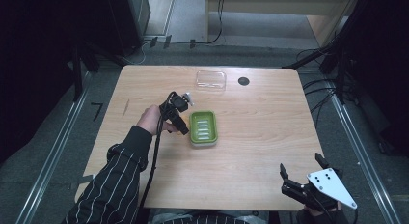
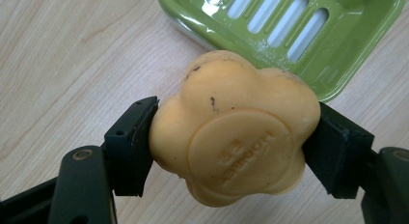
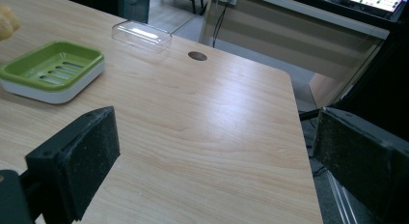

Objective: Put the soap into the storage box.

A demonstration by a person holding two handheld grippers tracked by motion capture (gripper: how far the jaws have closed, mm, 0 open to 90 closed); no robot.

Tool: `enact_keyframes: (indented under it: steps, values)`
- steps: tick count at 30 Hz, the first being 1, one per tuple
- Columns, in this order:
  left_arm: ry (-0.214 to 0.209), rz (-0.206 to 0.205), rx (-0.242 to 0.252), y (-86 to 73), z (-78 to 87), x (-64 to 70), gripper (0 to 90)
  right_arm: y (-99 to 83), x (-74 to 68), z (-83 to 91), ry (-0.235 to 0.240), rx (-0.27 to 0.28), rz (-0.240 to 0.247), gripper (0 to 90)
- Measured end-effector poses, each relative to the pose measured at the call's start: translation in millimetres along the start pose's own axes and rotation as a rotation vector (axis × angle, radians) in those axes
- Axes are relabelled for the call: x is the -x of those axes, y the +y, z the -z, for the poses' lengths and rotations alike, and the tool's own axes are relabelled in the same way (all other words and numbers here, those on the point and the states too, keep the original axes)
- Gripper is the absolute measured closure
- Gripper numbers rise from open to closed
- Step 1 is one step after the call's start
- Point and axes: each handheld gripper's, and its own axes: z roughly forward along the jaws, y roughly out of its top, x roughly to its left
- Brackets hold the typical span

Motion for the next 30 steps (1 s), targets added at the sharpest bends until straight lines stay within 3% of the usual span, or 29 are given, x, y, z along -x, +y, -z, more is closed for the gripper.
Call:
enact_keyframes:
  steps: [30]
  values:
    - [-0.006,-0.072,0.018,26.8,-1.8,13.5,27.5,0.0,0.1,0.0,0.000,0.002,-0.001,3.2]
